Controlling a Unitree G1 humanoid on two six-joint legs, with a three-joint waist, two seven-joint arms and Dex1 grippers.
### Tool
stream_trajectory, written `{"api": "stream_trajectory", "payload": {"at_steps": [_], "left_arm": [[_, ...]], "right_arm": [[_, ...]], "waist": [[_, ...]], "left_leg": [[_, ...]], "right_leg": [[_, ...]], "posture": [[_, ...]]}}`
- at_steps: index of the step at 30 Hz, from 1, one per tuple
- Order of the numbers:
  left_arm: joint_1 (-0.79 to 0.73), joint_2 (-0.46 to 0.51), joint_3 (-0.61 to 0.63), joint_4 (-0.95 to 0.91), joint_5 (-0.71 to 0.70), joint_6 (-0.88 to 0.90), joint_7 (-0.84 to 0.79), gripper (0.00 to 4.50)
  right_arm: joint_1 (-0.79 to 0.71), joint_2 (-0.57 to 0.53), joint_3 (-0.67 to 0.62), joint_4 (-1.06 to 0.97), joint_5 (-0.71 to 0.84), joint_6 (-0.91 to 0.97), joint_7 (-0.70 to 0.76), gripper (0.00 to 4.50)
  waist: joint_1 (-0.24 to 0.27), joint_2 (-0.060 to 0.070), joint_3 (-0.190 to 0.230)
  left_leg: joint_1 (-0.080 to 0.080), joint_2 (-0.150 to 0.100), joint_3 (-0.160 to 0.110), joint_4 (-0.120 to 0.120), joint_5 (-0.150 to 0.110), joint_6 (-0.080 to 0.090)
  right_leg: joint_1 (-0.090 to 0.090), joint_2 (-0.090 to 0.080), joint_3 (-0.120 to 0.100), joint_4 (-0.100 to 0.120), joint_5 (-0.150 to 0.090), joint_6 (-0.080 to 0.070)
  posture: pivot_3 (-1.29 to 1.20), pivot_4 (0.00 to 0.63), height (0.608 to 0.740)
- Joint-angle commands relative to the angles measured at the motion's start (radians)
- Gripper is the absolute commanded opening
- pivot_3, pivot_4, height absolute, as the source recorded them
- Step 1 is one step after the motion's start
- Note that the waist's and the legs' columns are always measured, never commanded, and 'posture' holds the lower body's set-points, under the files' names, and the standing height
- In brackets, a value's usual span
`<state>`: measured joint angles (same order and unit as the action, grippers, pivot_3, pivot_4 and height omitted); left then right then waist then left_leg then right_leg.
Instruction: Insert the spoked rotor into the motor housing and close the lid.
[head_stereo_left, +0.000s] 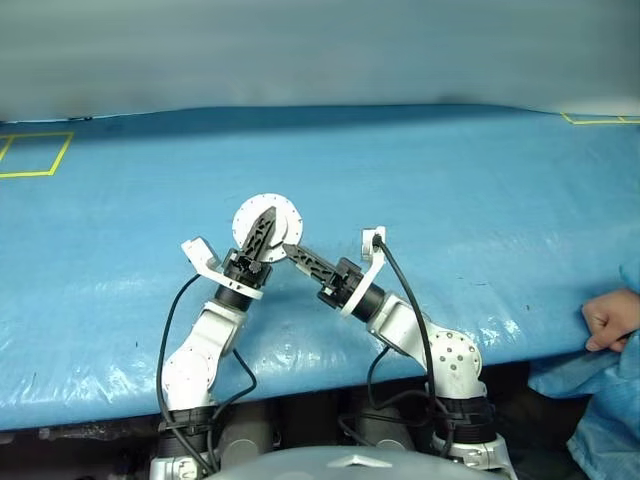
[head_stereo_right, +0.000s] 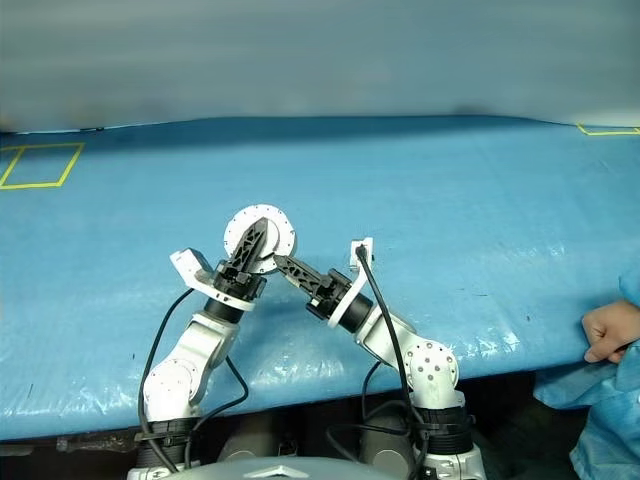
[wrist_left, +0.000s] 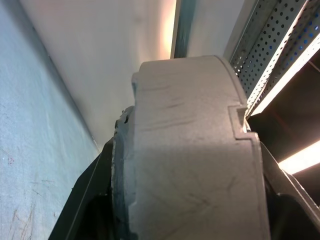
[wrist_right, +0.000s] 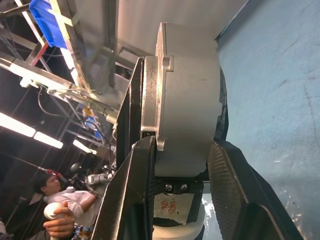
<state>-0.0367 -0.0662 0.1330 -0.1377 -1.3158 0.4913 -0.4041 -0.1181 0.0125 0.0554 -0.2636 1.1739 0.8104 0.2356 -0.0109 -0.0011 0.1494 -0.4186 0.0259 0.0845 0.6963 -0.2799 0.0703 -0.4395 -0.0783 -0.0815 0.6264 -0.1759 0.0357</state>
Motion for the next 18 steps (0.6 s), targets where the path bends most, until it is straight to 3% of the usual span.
{"api": "stream_trajectory", "payload": {"at_steps": [1, 7, 12, 18], "left_arm": [[-0.003, -0.040, 0.019, 0.011, 0.041, -0.033, 0.027, 2.44], [-0.010, -0.052, 0.027, 0.040, 0.085, -0.059, 0.039, 2.44], [-0.032, -0.074, 0.052, 0.070, 0.165, -0.143, 0.079, 2.44], [-0.127, -0.051, 0.127, 0.152, 0.343, -0.338, 0.209, 2.44]], "right_arm": [[-0.038, 0.004, -0.029, -0.047, -0.017, -0.047, 0.020, 2.18], [-0.050, 0.023, -0.066, -0.036, -0.110, -0.124, -0.026, 4.13], [-0.057, 0.055, -0.115, -0.012, -0.181, -0.206, -0.076, 4.13], [-0.032, -0.092, 0.011, -0.036, -0.452, -0.261, -0.014, 4.13]], "waist": [[0.000, 0.000, 0.000], [0.000, -0.001, 0.000], [0.001, -0.001, 0.000], [0.000, -0.001, 0.000]], "left_leg": [[0.000, 0.000, 0.000, 0.000, 0.000, 0.000], [0.000, 0.000, 0.000, 0.000, 0.000, 0.000], [0.000, 0.000, 0.001, 0.000, 0.000, 0.000], [0.001, 0.000, 0.001, 0.000, 0.000, 0.000]], "right_leg": [[0.000, 0.000, 0.000, 0.000, 0.000, 0.000], [0.000, 0.000, 0.001, 0.000, 0.000, 0.001], [0.000, 0.000, 0.001, 0.000, 0.000, 0.001], [0.000, 0.001, 0.002, 0.000, 0.000, 0.000]], "posture": [[0.00, 0.150, 0.740], [0.00, 0.150, 0.740], [0.00, 0.150, 0.740], [0.00, 0.150, 0.740]]}}
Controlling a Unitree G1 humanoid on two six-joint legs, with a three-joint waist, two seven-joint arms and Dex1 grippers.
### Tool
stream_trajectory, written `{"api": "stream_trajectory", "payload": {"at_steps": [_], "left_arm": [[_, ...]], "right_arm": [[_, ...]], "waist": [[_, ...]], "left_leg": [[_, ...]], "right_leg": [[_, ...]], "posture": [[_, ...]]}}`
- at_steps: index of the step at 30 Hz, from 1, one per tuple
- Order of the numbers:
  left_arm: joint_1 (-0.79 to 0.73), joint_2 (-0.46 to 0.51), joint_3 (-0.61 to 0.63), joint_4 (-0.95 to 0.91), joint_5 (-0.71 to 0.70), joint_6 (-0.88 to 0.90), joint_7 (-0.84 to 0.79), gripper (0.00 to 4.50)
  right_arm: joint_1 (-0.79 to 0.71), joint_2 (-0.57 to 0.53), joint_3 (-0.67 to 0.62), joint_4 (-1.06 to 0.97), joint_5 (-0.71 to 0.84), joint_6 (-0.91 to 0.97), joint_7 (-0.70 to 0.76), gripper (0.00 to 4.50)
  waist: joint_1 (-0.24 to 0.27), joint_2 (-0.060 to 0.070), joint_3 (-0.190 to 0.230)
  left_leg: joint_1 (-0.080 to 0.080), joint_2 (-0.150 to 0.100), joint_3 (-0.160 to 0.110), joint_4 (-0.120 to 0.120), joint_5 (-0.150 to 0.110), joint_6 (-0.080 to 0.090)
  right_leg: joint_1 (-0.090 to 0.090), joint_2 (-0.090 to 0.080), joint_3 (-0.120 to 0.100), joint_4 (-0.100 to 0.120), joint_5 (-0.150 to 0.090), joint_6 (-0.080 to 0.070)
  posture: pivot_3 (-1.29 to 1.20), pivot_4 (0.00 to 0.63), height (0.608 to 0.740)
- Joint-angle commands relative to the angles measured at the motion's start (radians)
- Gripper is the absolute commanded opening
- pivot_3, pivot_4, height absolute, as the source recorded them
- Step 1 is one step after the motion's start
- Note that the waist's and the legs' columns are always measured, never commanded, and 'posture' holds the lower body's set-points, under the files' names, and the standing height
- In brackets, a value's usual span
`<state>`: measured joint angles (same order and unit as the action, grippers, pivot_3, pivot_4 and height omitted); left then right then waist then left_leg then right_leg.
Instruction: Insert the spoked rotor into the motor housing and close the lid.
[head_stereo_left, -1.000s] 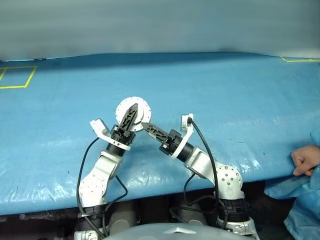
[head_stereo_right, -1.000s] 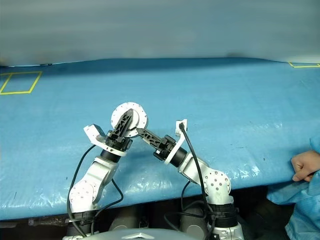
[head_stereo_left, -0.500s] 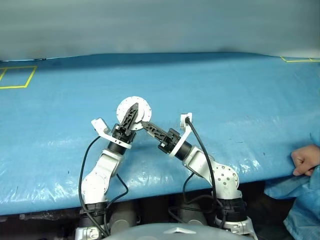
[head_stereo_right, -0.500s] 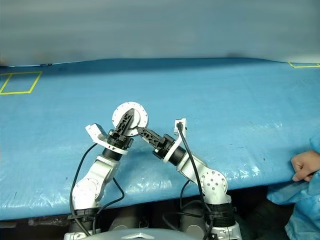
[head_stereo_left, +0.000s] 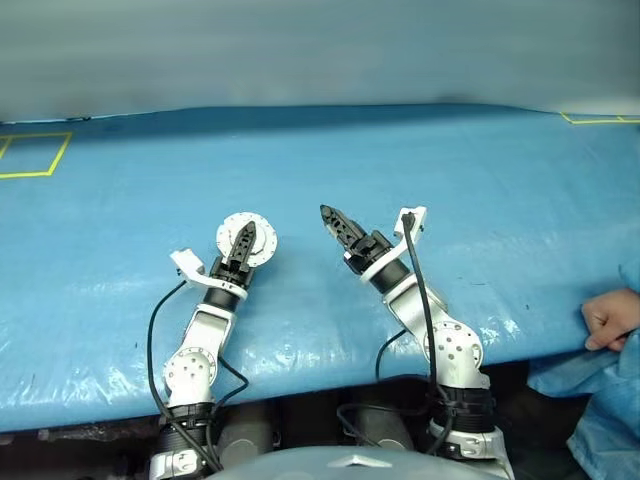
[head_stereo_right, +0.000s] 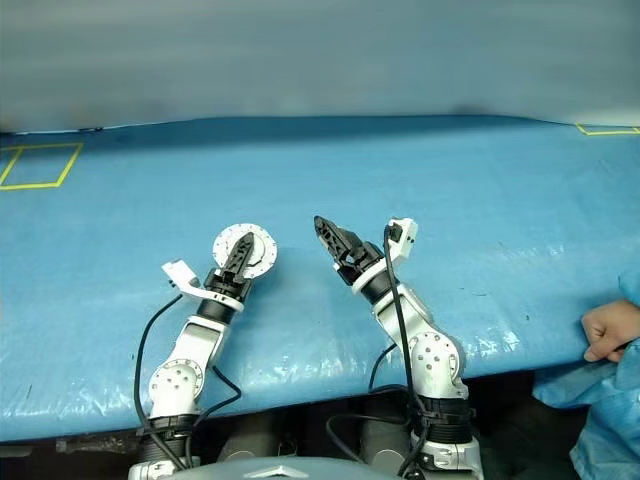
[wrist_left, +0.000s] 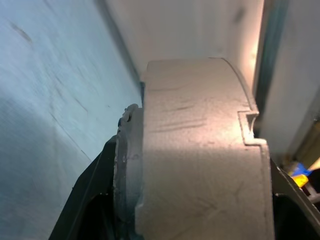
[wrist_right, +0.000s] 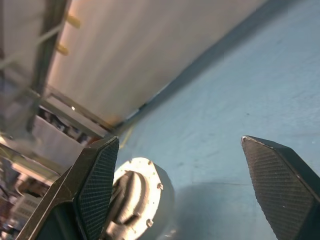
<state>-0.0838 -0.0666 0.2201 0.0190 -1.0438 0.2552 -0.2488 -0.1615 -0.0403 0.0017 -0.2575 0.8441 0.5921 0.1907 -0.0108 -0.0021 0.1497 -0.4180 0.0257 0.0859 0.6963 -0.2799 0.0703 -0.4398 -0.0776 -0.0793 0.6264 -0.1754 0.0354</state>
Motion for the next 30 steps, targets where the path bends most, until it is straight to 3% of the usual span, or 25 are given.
{"api": "stream_trajectory", "payload": {"at_steps": [1, 9, 19, 20, 24, 30], "left_arm": [[-0.105, -0.038, 0.053, 0.020, 0.115, -0.139, 0.082, 2.44], [-0.328, 0.010, 0.207, 0.270, 0.283, -0.351, 0.232, 2.44], [-0.403, 0.073, 0.292, 0.421, 0.371, -0.429, 0.289, 2.44], [-0.402, 0.074, 0.297, 0.429, 0.377, -0.424, 0.309, 3.12], [-0.391, 0.081, 0.287, 0.453, 0.445, -0.394, 0.411, 4.35], [-0.324, 0.081, 0.301, 0.371, 0.493, -0.400, 0.479, 4.48]], "right_arm": [[0.020, -0.069, 0.101, -0.038, -0.187, -0.053, 0.025, 4.13], [0.086, -0.171, 0.246, -0.037, -0.441, -0.149, 0.097, 4.13], [0.111, -0.162, 0.219, -0.052, -0.503, -0.185, 0.108, 4.13], [0.112, -0.159, 0.217, -0.054, -0.507, -0.183, 0.108, 4.17], [0.114, -0.151, 0.214, -0.061, -0.519, -0.177, 0.114, 4.17], [0.100, -0.144, 0.204, -0.057, -0.530, -0.172, 0.116, 4.17]], "waist": [[0.001, 0.000, 0.000], [0.003, -0.007, 0.001], [0.001, -0.015, 0.003], [0.001, -0.015, 0.002], [0.002, -0.015, 0.002], [-0.003, -0.014, 0.002]], "left_leg": [[0.000, 0.000, 0.000, 0.000, 0.000, 0.000], [0.000, -0.001, 0.001, 0.000, 0.002, -0.004], [0.000, 0.000, 0.001, 0.000, 0.003, -0.004], [0.000, 0.001, 0.001, 0.000, 0.003, -0.005], [0.004, 0.001, 0.001, 0.000, 0.003, -0.005], [0.010, 0.001, 0.001, 0.000, 0.001, -0.001]], "right_leg": [[0.000, 0.000, 0.000, 0.000, 0.000, 0.000], [0.001, 0.000, 0.000, -0.001, 0.002, 0.001], [0.001, 0.000, 0.000, -0.001, 0.004, 0.006], [0.001, 0.000, 0.000, -0.001, 0.004, 0.006], [0.005, 0.000, -0.001, -0.001, 0.004, 0.007], [0.009, 0.000, -0.001, 0.000, 0.000, 0.002]], "posture": [[0.00, 0.150, 0.740], [0.00, 0.150, 0.740], [0.00, 0.150, 0.740], [0.00, 0.150, 0.740], [0.00, 0.150, 0.740], [0.00, 0.150, 0.740]]}}
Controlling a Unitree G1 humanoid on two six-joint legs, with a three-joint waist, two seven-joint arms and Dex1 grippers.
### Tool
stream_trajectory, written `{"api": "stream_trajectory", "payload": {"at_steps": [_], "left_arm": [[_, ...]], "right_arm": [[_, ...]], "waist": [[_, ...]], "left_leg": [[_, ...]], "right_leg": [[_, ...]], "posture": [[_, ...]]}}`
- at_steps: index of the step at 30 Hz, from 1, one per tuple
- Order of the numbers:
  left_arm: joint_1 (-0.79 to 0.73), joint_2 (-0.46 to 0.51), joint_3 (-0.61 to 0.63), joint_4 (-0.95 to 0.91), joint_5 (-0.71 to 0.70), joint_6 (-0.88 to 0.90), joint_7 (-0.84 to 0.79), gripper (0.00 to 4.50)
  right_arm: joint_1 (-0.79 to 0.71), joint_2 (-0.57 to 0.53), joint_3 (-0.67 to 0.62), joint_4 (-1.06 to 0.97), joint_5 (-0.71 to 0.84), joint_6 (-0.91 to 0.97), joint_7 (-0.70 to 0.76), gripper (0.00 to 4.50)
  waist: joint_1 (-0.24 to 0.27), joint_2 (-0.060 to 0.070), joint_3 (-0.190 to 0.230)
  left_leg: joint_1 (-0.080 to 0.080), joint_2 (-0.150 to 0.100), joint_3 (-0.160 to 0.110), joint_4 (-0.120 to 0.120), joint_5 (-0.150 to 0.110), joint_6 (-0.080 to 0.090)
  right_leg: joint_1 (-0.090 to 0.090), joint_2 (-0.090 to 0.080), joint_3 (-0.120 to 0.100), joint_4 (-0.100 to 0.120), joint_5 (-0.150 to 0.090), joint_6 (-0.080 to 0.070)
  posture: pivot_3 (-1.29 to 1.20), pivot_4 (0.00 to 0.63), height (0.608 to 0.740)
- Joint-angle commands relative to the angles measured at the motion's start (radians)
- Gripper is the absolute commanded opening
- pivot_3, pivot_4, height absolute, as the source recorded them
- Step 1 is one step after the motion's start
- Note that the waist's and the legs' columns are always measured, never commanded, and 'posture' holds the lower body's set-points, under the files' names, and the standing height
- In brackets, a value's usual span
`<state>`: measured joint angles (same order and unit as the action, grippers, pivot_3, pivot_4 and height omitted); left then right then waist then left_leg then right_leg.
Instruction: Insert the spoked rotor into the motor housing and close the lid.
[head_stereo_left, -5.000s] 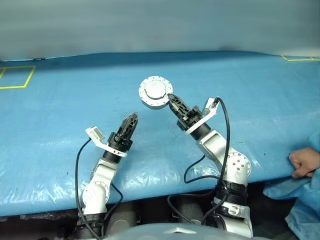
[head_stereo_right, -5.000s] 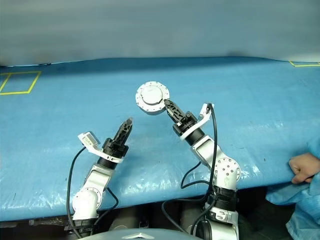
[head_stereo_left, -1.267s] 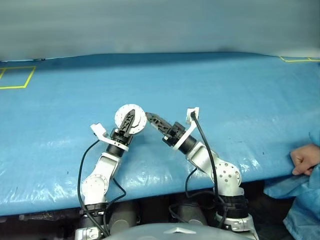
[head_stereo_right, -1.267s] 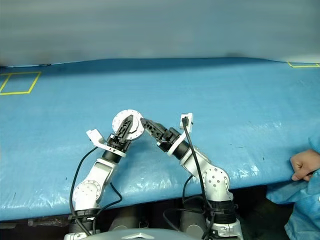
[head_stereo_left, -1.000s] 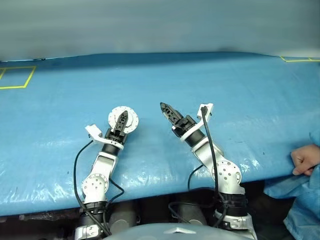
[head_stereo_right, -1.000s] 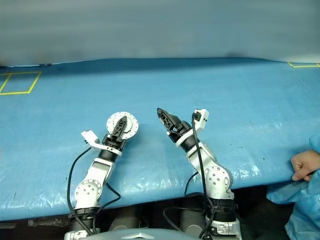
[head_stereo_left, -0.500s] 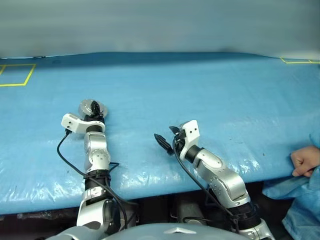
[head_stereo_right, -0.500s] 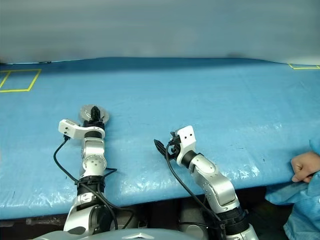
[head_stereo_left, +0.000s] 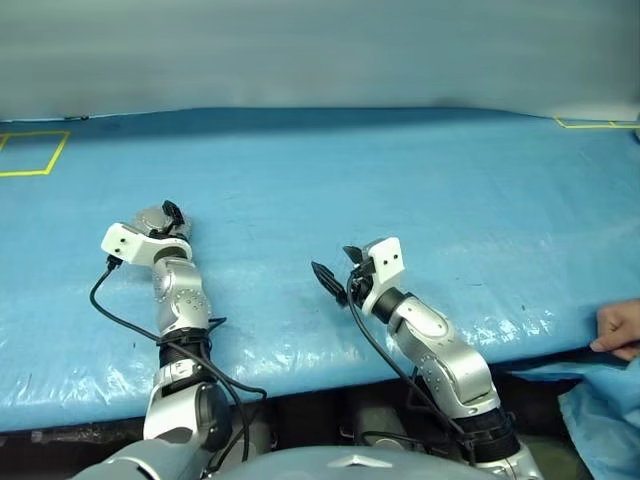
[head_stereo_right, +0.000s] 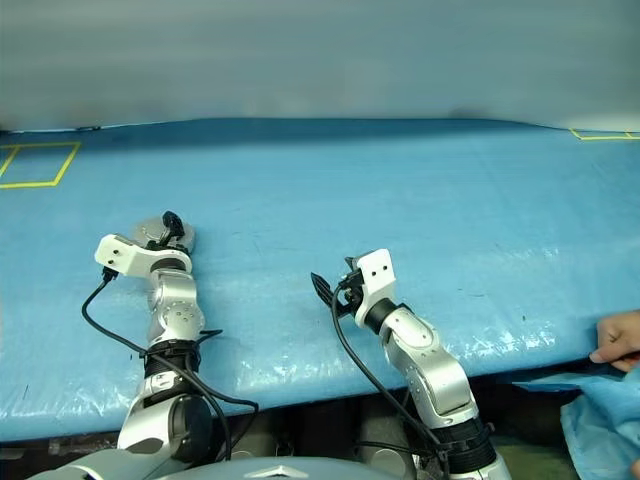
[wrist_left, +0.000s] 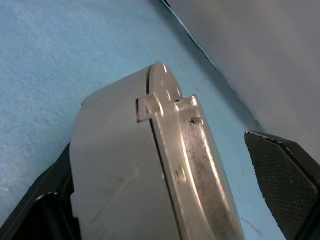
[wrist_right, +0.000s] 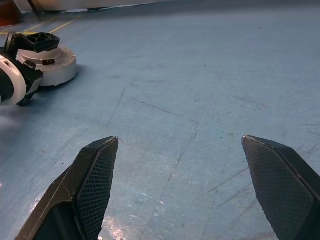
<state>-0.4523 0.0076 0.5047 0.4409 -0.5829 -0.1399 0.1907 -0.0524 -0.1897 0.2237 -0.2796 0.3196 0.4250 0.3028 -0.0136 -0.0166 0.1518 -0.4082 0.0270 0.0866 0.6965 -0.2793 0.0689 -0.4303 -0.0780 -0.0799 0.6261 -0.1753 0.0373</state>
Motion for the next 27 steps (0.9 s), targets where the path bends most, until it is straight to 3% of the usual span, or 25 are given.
{"api": "stream_trajectory", "payload": {"at_steps": [1, 6, 12, 17, 22, 27], "left_arm": [[0.065, 0.010, 0.013, -0.081, 0.048, -0.009, 0.046, 4.48], [0.142, 0.027, 0.009, -0.197, 0.143, -0.015, 0.118, 4.48], [0.206, 0.076, -0.028, -0.257, 0.370, 0.068, 0.303, 4.48], [0.215, 0.098, -0.105, -0.329, 0.520, -0.005, 0.296, 4.48], [0.214, 0.160, -0.293, -0.349, 0.539, -0.147, 0.008, 4.48], [0.261, 0.221, -0.475, -0.378, 0.468, -0.080, -0.338, 4.48]], "right_arm": [[-0.009, 0.005, -0.017, -0.035, -0.008, -0.005, 0.005, 4.17], [-0.014, 0.006, -0.020, -0.035, -0.011, -0.001, 0.009, 4.17], [-0.029, 0.012, -0.013, -0.008, -0.067, -0.019, -0.012, 4.17], [-0.040, 0.008, -0.016, -0.008, -0.117, -0.072, -0.007, 4.17], [-0.061, -0.028, -0.071, 0.014, -0.167, -0.154, -0.012, 4.17], [-0.082, -0.077, -0.158, 0.030, -0.142, -0.142, 0.013, 4.17]], "waist": [[0.000, 0.000, 0.000], [0.004, 0.000, 0.000], [0.009, 0.000, 0.000], [0.017, -0.001, 0.000], [0.019, 0.000, -0.001], [0.013, 0.000, 0.000]], "left_leg": [[0.000, 0.000, 0.000, 0.000, 0.000, 0.000], [0.000, 0.001, 0.000, 0.000, 0.002, -0.004], [-0.001, 0.000, -0.001, 0.000, 0.001, -0.001], [-0.002, 0.000, -0.002, 0.000, 0.003, -0.005], [-0.002, 0.000, -0.001, 0.000, 0.003, -0.005], [-0.003, 0.000, 0.000, 0.000, 0.003, -0.005]], "right_leg": [[0.000, 0.000, 0.000, 0.000, 0.000, 0.000], [0.000, 0.000, -0.001, 0.001, 0.000, -0.002], [0.000, -0.001, -0.002, 0.000, 0.000, -0.001], [-0.001, -0.001, -0.003, 0.000, 0.002, -0.005], [-0.001, -0.002, -0.004, 0.000, 0.002, -0.005], [-0.002, -0.002, -0.003, 0.000, 0.001, -0.005]], "posture": [[0.00, 0.150, 0.740], [0.00, 0.150, 0.740], [0.00, 0.150, 0.740], [0.00, 0.150, 0.740], [0.00, 0.150, 0.740], [0.00, 0.150, 0.740]]}}
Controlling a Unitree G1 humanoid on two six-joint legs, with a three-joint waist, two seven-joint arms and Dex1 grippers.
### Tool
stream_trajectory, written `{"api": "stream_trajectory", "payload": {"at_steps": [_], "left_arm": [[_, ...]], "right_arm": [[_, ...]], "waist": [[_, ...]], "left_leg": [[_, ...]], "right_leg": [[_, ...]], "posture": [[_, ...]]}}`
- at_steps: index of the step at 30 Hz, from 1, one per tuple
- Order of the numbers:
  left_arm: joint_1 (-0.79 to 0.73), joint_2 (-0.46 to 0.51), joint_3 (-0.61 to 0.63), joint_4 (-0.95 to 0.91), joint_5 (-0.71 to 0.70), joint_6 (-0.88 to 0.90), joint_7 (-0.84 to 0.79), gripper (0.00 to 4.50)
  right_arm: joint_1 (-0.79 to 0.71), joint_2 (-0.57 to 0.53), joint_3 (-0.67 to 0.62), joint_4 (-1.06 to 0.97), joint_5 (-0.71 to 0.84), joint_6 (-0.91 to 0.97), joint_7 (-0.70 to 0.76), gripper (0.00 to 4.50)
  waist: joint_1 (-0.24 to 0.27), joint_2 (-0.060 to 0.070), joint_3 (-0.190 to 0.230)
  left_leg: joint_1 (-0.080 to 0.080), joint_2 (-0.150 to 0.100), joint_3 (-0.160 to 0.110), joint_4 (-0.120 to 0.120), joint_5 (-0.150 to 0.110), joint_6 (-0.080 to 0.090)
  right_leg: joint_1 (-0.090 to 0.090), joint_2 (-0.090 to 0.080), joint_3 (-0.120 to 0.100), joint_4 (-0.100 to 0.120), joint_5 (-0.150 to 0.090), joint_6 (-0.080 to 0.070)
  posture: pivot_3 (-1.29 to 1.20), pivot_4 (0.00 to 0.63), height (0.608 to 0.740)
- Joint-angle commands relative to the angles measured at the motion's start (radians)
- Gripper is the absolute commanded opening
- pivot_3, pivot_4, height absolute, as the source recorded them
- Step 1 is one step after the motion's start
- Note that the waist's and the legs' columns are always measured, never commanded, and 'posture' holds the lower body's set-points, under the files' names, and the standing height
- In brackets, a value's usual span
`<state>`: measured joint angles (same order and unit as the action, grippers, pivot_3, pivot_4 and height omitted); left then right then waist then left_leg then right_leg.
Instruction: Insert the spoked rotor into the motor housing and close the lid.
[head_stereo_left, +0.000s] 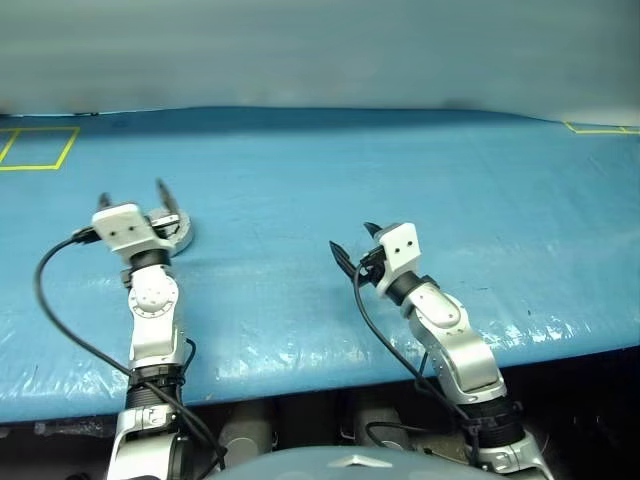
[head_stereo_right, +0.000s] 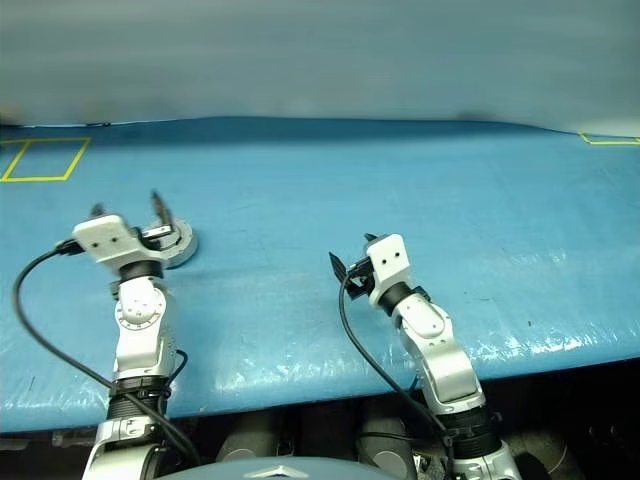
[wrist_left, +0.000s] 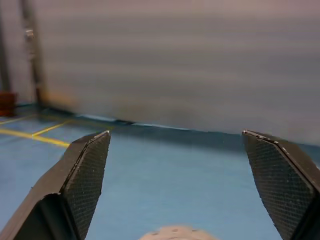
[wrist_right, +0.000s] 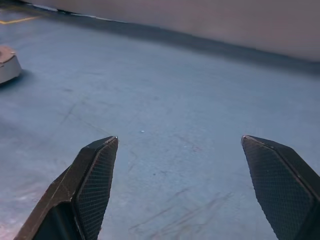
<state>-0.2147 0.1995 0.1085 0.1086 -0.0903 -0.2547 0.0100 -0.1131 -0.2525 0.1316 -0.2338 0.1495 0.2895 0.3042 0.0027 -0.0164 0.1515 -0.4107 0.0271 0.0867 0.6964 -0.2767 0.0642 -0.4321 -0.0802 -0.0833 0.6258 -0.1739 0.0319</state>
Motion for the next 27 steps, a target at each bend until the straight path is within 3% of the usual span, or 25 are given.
{"api": "stream_trajectory", "payload": {"at_steps": [1, 7, 13, 19, 27], "left_arm": [[0.036, 0.046, -0.109, -0.054, -0.029, 0.074, -0.212, 4.48], [0.105, 0.171, -0.260, -0.123, -0.090, 0.219, -0.552, 4.48], [0.095, 0.181, -0.237, -0.130, -0.101, 0.234, -0.607, 4.49], [0.093, 0.215, -0.239, -0.190, -0.163, 0.324, -0.708, 4.49], [0.099, 0.216, -0.222, -0.205, -0.164, 0.339, -0.716, 4.49]], "right_arm": [[-0.024, -0.022, -0.086, -0.015, 0.033, 0.000, 0.012, 4.17], [0.002, -0.103, -0.130, -0.032, 0.061, 0.014, 0.097, 4.17], [0.024, -0.145, -0.121, -0.027, 0.052, 0.024, 0.146, 4.33], [0.007, -0.120, -0.134, 0.007, 0.025, 0.012, 0.102, 4.33], [-0.015, -0.106, -0.124, 0.040, 0.002, 0.005, 0.094, 4.33]], "waist": [[-0.008, 0.000, 0.000], [-0.014, 0.002, 0.001], [-0.011, 0.004, 0.002], [-0.011, 0.005, 0.002], [-0.012, 0.005, 0.002]], "left_leg": [[0.000, 0.000, 0.000, 0.000, 0.000, 0.000], [0.000, 0.002, 0.000, -0.002, 0.001, -0.001], [0.000, 0.002, -0.001, -0.002, -0.001, 0.002], [-0.001, 0.002, -0.001, -0.002, -0.001, 0.002], [0.000, 0.001, -0.001, -0.002, -0.001, 0.002]], "right_leg": [[0.000, 0.000, 0.000, 0.000, 0.000, 0.000], [-0.002, 0.002, 0.000, 0.002, -0.003, 0.002], [-0.002, 0.002, 0.000, 0.002, -0.004, 0.001], [-0.003, 0.002, 0.000, 0.002, -0.004, 0.000], [-0.003, 0.002, 0.001, 0.002, -0.004, 0.001]], "posture": [[0.00, 0.150, 0.740], [0.00, 0.150, 0.740], [0.00, 0.150, 0.740], [0.00, 0.150, 0.740], [0.00, 0.150, 0.740]]}}
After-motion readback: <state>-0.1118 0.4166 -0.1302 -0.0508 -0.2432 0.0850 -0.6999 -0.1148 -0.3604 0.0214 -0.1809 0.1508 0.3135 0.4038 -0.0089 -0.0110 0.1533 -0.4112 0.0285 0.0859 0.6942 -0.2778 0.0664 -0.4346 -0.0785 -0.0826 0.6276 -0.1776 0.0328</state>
